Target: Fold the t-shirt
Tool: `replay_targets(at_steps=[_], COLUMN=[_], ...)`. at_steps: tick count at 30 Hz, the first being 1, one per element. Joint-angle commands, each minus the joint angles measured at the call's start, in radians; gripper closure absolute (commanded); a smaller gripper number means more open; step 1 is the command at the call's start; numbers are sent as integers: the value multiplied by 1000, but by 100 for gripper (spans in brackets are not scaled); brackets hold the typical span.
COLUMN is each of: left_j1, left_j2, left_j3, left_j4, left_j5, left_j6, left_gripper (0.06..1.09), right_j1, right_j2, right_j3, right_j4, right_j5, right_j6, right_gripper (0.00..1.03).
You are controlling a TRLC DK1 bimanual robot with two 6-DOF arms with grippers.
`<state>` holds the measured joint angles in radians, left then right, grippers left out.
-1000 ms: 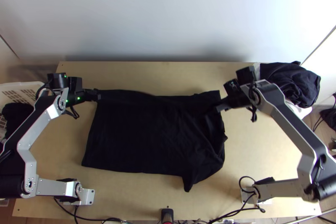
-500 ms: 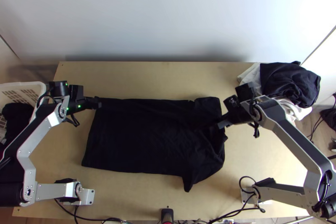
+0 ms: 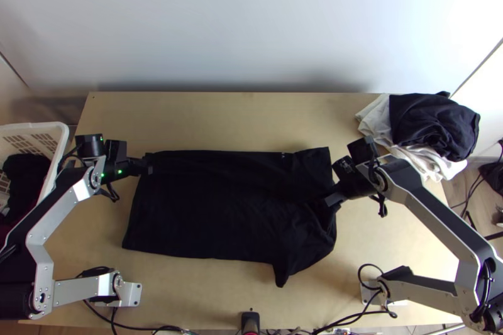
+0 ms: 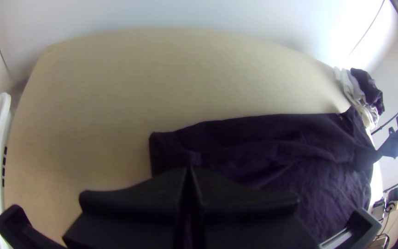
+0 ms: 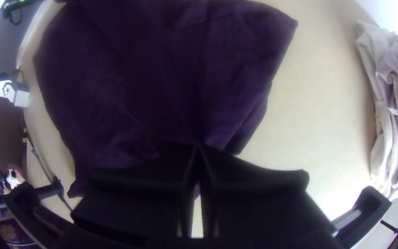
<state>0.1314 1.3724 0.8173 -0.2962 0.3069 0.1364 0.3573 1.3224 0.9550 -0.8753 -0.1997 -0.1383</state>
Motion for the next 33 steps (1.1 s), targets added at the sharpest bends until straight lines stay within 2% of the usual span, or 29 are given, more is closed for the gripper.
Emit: replay_targets(at_steps=[1, 10, 33], left_j1=[14, 42, 70], left_j2=[1, 7, 10], left_j3=[-44, -93, -119], left_j4=[9, 11, 14], left_j5=[0, 1, 8], left_j6=[29, 78, 97], left_gripper=[105, 105, 105], right_j1=[8, 11, 11], right_j2=[-8, -15, -43], right_j3=[-50, -82, -102], right_j4=[-1, -1, -42], right_j5=[-1, -1, -26], right_j6=[-1, -3, -12], right_gripper=[100, 100, 100])
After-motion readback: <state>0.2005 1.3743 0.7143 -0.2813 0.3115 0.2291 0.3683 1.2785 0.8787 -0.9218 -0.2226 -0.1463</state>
